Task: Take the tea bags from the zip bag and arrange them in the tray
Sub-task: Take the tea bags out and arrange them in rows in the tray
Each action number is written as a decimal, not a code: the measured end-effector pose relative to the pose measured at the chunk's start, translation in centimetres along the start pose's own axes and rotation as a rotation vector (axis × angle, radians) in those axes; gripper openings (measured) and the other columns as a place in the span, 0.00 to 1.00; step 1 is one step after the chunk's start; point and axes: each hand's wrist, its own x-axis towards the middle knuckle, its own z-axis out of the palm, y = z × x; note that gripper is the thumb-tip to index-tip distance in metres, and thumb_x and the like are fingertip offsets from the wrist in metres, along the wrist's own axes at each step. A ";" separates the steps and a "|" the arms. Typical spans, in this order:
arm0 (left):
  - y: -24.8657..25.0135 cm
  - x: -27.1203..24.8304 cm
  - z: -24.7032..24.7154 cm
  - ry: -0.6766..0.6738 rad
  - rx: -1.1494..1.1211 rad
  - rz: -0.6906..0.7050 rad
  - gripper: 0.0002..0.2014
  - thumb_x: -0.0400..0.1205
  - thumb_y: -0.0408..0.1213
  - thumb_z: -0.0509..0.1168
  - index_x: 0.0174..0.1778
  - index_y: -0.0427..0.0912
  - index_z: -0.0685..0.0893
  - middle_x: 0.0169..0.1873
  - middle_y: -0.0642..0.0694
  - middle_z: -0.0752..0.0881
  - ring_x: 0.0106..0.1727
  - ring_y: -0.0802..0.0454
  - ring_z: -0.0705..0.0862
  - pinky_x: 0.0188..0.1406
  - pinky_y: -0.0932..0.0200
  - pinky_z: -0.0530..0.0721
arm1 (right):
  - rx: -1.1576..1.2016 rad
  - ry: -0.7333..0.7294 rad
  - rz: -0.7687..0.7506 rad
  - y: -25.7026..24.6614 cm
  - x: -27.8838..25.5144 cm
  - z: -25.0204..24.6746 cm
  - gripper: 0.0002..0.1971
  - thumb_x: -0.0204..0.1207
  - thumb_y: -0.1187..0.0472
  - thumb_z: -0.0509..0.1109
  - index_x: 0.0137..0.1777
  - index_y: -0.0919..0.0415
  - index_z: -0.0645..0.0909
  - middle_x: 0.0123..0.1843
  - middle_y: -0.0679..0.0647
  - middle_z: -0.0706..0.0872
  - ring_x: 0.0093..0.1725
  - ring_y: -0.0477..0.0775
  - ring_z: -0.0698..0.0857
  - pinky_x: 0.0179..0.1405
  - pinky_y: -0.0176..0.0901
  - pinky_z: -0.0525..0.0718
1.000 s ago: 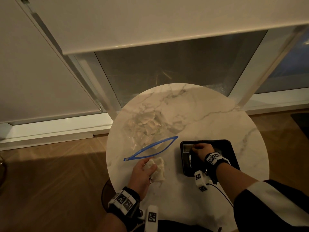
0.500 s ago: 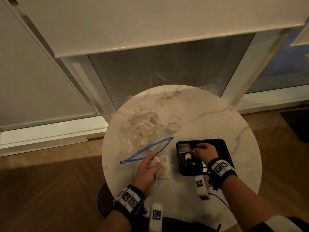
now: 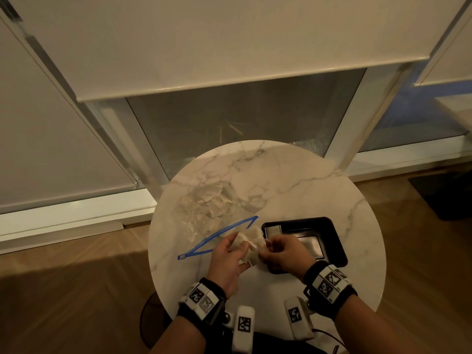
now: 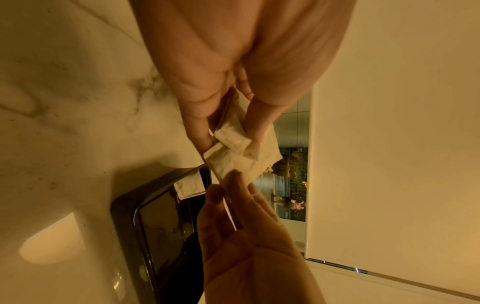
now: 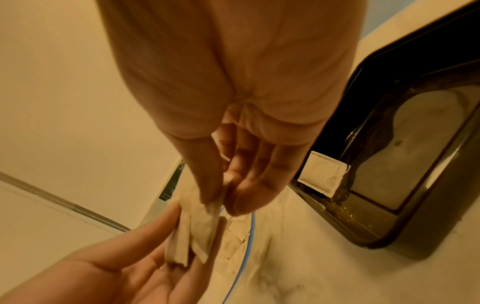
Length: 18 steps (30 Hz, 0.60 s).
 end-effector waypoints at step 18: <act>0.9 -0.2 -2.0 0.057 -0.025 0.028 0.15 0.85 0.25 0.66 0.65 0.43 0.82 0.62 0.40 0.87 0.61 0.41 0.88 0.54 0.42 0.90 | -0.072 0.127 -0.064 1.2 1.2 -1.5 0.03 0.78 0.69 0.72 0.49 0.65 0.86 0.39 0.56 0.90 0.32 0.46 0.84 0.29 0.36 0.81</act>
